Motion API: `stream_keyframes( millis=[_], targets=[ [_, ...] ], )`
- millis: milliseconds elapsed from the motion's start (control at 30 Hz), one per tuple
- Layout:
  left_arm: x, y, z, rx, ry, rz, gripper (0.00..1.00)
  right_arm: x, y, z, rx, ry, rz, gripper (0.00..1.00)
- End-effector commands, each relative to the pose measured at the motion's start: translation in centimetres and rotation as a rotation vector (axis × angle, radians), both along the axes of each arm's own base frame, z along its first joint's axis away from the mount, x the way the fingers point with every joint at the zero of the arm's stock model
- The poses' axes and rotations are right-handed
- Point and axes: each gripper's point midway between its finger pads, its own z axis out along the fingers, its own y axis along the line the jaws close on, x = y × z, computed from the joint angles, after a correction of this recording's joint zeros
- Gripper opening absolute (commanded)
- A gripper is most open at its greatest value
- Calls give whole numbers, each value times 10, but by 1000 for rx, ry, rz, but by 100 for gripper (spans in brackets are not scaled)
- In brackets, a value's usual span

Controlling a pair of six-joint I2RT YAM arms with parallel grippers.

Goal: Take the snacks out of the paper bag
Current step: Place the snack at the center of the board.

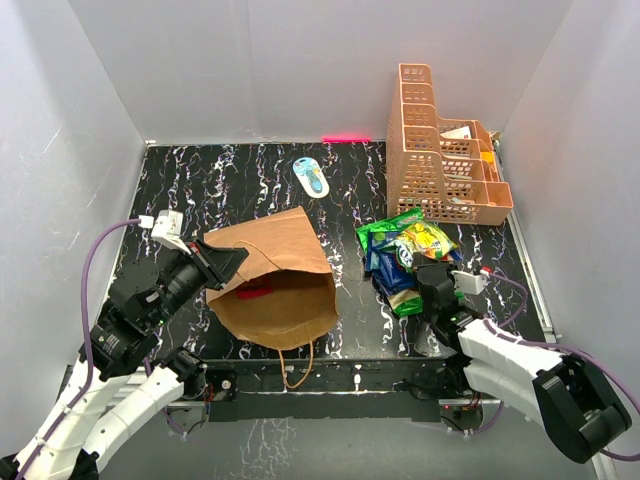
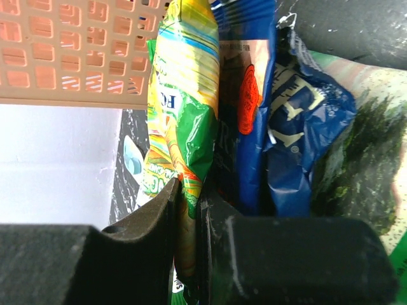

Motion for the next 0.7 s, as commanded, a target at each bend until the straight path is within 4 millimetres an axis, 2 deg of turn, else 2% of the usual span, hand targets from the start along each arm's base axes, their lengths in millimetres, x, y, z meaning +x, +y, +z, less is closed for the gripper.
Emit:
stream_keyframes(
  millis=[0, 133, 233, 433, 567, 667],
  targets=[
    [-1, -1, 16, -23, -39, -10, 0, -8, -9, -22, -25, 72, -30, 8],
    [-1, -2, 17, -26, -43, -14, 0, -13, -9, -30, -38, 111, -19, 12],
    [-1, -2, 17, -23, -43, -14, 0, -16, -8, -29, -66, 122, 7, 20],
    [-1, -2, 15, -20, -43, -17, 0, -27, -6, -18, -114, 156, 76, 53],
    [-1, -1, 14, -18, -41, -13, 0, -41, -2, -7, -131, 190, 145, 65],
    [0, -2, 13, -14, -41, -14, 0, -50, 2, 6, -152, 194, 214, 70]
  ],
)
